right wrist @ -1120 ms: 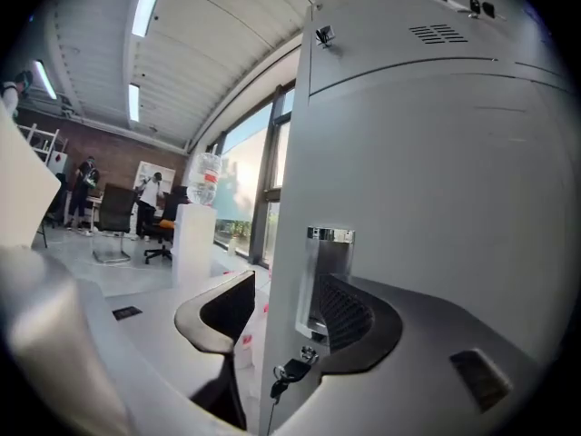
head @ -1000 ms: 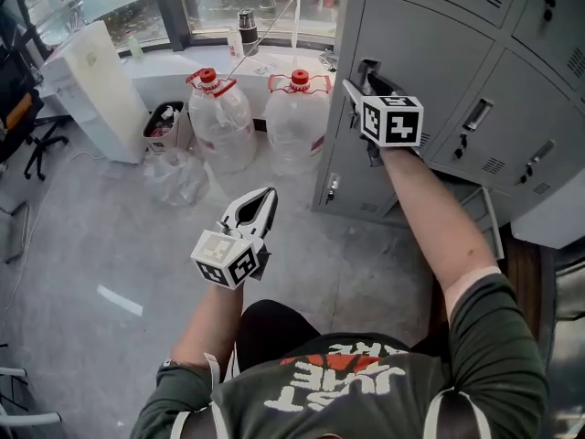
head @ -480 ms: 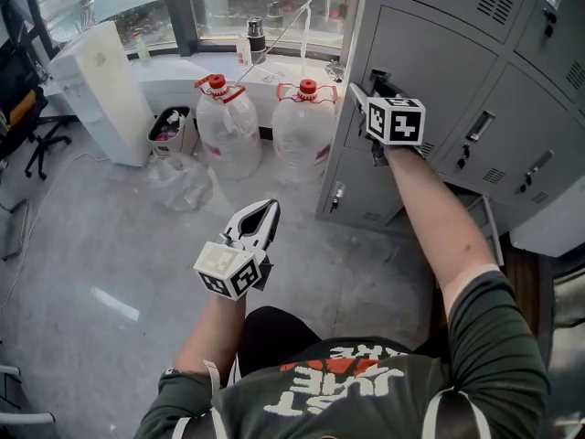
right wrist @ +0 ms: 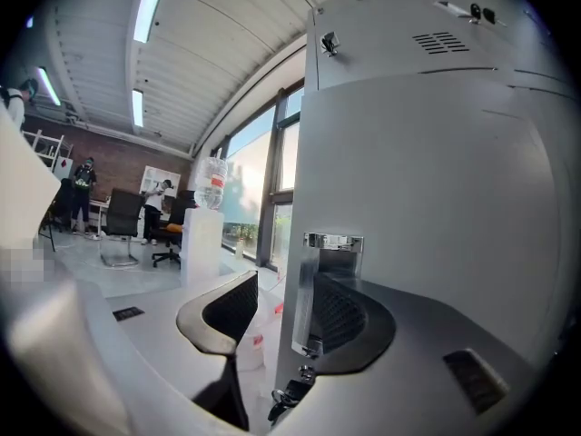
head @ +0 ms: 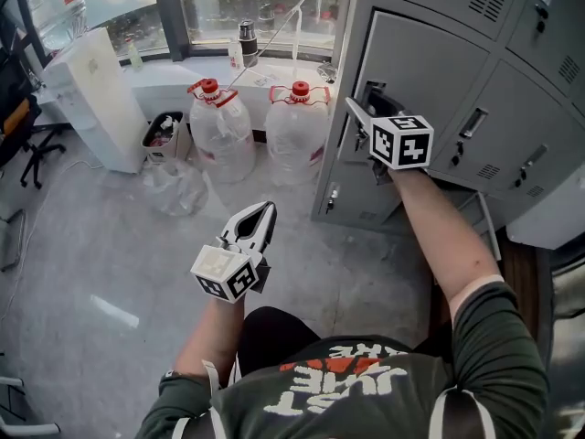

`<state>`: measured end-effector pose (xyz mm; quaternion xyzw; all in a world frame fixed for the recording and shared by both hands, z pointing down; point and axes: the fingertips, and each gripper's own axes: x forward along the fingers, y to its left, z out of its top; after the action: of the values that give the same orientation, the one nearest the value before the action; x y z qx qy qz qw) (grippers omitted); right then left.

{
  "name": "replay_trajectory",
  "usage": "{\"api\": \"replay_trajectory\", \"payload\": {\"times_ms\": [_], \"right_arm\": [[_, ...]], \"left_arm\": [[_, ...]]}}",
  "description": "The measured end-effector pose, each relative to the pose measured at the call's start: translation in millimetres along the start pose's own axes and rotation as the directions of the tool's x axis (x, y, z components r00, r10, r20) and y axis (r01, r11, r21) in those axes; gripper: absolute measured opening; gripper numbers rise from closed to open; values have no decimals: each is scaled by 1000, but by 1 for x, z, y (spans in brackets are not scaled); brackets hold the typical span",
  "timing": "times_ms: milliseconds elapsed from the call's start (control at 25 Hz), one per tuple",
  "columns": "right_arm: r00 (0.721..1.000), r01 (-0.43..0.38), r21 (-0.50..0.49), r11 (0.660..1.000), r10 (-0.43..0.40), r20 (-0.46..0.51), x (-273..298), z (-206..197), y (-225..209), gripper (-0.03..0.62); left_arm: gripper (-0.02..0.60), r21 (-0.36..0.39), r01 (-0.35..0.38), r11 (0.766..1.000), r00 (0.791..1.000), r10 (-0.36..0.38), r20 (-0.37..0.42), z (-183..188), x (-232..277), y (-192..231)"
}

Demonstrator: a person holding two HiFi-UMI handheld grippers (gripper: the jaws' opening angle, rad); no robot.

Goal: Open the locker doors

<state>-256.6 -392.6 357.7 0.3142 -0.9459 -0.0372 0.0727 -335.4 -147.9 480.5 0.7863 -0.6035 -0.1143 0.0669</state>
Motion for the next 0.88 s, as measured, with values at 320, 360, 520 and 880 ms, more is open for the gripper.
{"api": "replay_trajectory", "payload": {"times_ms": [320, 360, 520, 880], "right_arm": [[997, -65, -18, 998, 66, 31, -60, -5, 21, 190], [997, -69, -19, 997, 70, 33, -68, -6, 22, 189], [996, -66, -40, 997, 68, 50, -101, -10, 25, 183], [998, -32, -77, 997, 36, 52, -169, -20, 12, 143]], "left_arm": [[-1, -21, 56, 998, 998, -57, -20, -10, 26, -19], [-1, -20, 62, 998, 998, -62, -25, -12, 29, -21], [-2, -24, 83, 996, 996, -84, -44, -20, 39, -28], [-1, -45, 101, 994, 992, -104, -74, -38, 50, -37]]}}
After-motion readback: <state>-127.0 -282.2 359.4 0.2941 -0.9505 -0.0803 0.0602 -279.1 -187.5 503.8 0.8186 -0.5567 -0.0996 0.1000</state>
